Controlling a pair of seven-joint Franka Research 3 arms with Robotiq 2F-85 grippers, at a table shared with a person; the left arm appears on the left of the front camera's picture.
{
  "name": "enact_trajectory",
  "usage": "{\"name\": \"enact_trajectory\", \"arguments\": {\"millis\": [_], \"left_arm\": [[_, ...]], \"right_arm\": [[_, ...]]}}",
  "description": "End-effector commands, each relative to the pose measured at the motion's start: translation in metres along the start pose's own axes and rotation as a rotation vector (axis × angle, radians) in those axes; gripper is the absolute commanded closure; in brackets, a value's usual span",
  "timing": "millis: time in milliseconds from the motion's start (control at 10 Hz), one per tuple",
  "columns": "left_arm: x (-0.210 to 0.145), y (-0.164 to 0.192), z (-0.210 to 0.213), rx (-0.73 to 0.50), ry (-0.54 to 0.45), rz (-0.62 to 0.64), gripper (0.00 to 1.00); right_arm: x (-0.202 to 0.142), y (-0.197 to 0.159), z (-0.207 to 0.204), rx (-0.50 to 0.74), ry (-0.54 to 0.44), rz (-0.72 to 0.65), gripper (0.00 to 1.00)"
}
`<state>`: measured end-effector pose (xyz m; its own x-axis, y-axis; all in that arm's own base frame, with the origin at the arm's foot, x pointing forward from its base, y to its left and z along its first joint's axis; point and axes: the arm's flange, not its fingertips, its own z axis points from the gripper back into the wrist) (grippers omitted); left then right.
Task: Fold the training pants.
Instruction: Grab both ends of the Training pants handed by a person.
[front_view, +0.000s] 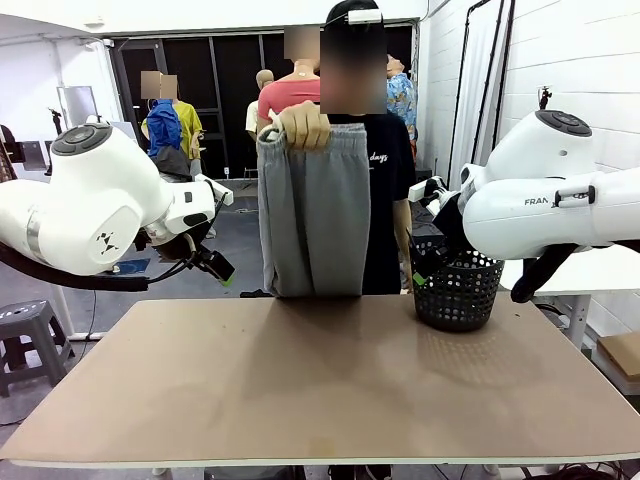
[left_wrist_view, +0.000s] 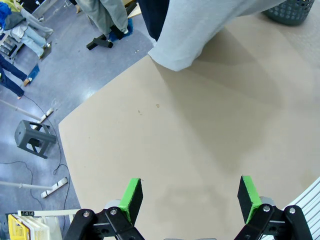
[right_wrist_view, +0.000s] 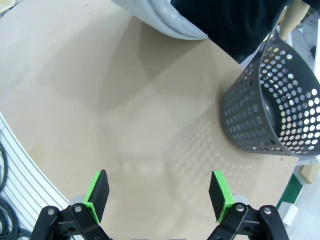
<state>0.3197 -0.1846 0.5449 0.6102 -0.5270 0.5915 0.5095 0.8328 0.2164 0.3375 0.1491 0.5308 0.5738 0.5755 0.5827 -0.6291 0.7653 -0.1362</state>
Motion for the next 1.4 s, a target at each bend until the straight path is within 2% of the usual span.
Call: {"name": "enact_trajectory", "arguments": {"millis": [0, 1300], "left_arm": [[0.0007, 0.0016, -0.0006, -0.003, 0.001, -0.015, 0.00], [0.0007, 0.0016, -0.0006, -0.003, 0.001, -0.015, 0.00]], "right_arm": [[-0.0003, -0.0005, -0.0006, 0.001, 0.001, -0.001, 0.00], [-0.0003, -0.0005, -0.0006, 0.001, 0.001, -0.001, 0.00]]}}
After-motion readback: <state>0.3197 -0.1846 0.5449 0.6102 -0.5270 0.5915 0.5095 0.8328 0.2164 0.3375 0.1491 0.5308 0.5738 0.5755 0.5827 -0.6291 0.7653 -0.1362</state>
